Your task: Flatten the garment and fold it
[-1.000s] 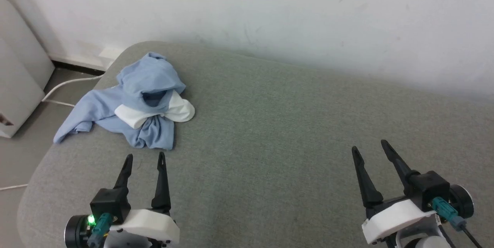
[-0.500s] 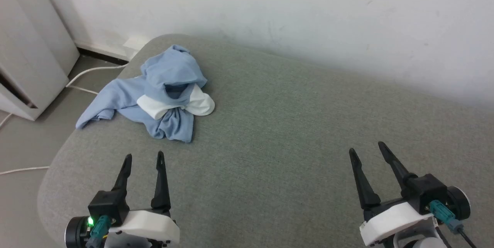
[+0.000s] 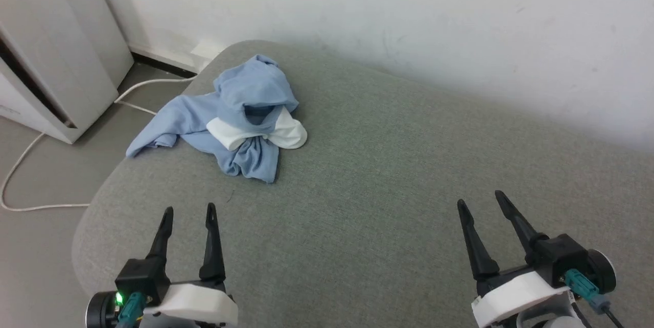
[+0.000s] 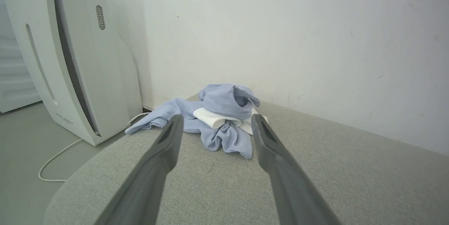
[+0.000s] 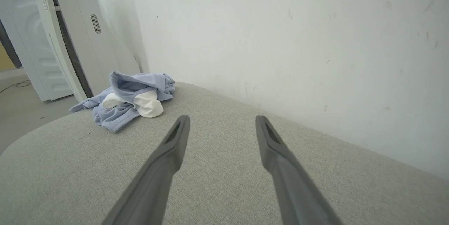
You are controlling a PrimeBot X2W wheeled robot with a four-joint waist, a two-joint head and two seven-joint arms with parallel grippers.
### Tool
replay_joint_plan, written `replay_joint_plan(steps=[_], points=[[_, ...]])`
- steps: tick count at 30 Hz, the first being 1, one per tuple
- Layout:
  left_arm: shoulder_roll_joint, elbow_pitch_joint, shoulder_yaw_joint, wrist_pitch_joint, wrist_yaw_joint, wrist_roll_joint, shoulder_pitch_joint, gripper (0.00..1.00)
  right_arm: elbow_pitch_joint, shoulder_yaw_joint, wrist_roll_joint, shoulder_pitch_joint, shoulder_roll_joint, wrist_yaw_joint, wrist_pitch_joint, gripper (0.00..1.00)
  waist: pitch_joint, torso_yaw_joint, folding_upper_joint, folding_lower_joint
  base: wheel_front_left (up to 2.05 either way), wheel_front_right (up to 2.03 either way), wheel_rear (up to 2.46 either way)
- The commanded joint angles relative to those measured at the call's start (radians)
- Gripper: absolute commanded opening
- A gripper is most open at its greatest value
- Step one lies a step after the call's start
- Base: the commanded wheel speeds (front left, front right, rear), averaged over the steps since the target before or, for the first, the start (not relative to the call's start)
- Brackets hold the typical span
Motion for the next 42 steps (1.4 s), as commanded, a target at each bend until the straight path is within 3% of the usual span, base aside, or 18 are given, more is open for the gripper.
replay_joint_plan(steps=[1, 20, 28, 32, 35, 42], points=[[0.000, 0.004, 0.000, -0.016, 0.002, -0.012, 0.017, 1.00, 0.006, 0.003, 0.010, -0.009, 0.003, -0.002, -0.014, 1.00, -0.001, 0.012, 0.0000, 0.0000, 0.00, 0.00, 0.00], [-0.001, 0.010, -0.006, -0.049, 0.007, -0.039, 0.018, 1.00, 0.022, 0.007, 0.012, -0.008, 0.004, -0.002, -0.047, 1.00, 0.010, 0.056, 0.0000, 0.0000, 0.00, 0.00, 0.00], [-0.001, 0.028, 0.001, -0.049, -0.033, -0.029, -0.024, 1.00, 0.007, -0.001, -0.029, -0.021, 0.004, -0.002, -0.047, 1.00, 0.071, 0.014, 0.0000, 0.0000, 0.00, 0.00, 0.00], [0.009, 0.070, 0.001, -0.049, -0.075, -0.041, -0.078, 1.00, -0.017, 0.001, -0.063, -0.030, 0.004, -0.002, -0.047, 1.00, 0.125, -0.018, 0.0000, 0.0000, 0.00, 0.00, 0.00], [0.041, 0.145, -0.013, 0.013, -0.126, -0.072, -0.155, 1.00, -0.039, 0.002, -0.090, -0.042, 0.002, -0.002, -0.047, 1.00, 0.173, -0.045, 0.0000, 0.0000, 0.00, 0.00, 0.00], [0.145, 0.265, -0.030, 0.155, -0.167, -0.108, -0.397, 1.00, -0.090, 0.013, -0.117, -0.080, -0.011, -0.002, -0.042, 1.00, 0.275, -0.115, 0.0000, 0.0000, 0.00, 0.00, 0.00]])
